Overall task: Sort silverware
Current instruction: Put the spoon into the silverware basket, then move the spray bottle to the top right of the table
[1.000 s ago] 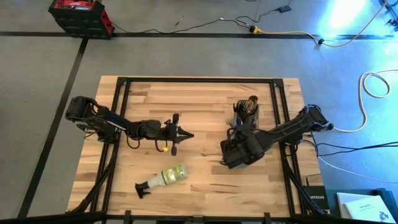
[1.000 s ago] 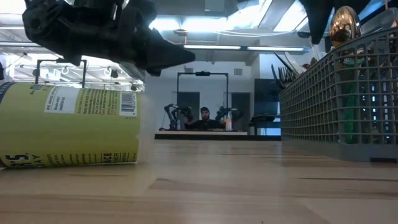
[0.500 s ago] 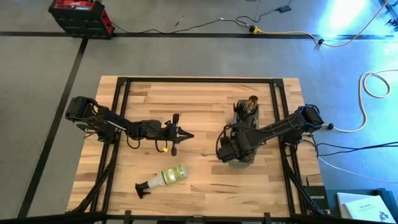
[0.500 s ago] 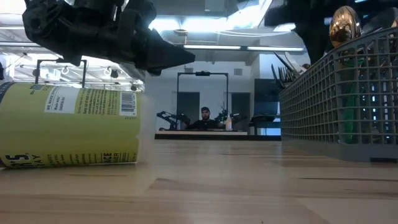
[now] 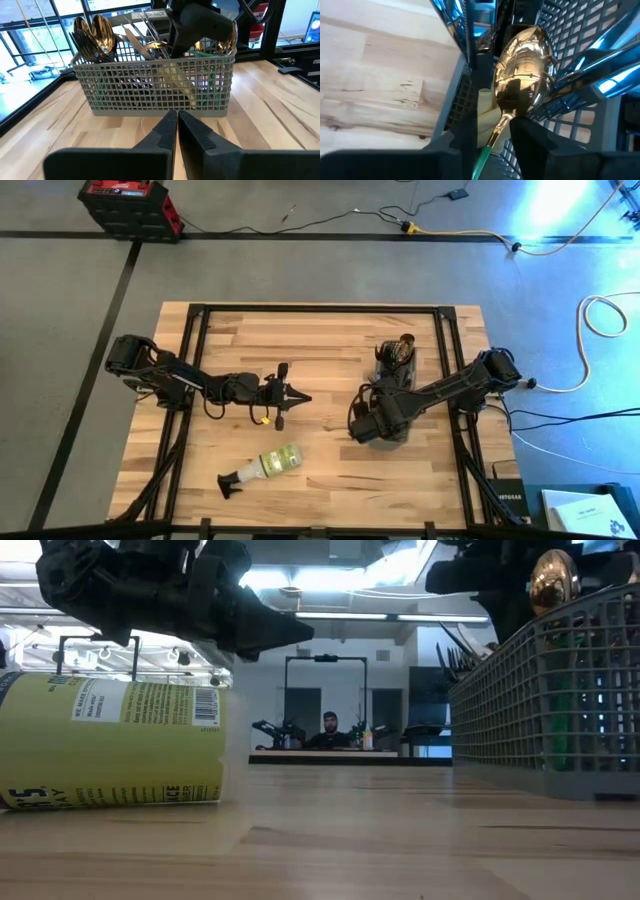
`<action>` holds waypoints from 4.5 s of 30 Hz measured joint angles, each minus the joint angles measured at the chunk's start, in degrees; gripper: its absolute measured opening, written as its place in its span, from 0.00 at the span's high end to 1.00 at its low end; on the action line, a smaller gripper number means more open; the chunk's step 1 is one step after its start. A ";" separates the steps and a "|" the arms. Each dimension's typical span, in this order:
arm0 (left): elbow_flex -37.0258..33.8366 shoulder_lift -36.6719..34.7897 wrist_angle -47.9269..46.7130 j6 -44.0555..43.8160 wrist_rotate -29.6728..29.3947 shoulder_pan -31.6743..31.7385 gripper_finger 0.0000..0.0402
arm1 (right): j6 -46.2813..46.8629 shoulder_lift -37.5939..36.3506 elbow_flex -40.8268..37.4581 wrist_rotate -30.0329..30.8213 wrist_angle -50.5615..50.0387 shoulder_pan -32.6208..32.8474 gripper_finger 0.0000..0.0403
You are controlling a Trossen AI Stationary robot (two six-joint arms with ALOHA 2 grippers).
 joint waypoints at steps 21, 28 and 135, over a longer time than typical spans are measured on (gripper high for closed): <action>0.00 0.00 -0.89 -0.15 0.00 0.00 1.00 | 9.53 -0.71 3.40 7.60 -6.01 8.36 1.00; 0.02 0.00 0.06 0.26 0.02 -0.33 1.00 | 8.85 -1.51 7.18 16.29 -5.89 9.46 1.00; 0.00 -21.72 -39.52 -14.56 -12.27 -32.80 0.30 | -119.01 7.61 12.22 -6.74 59.22 1.72 0.58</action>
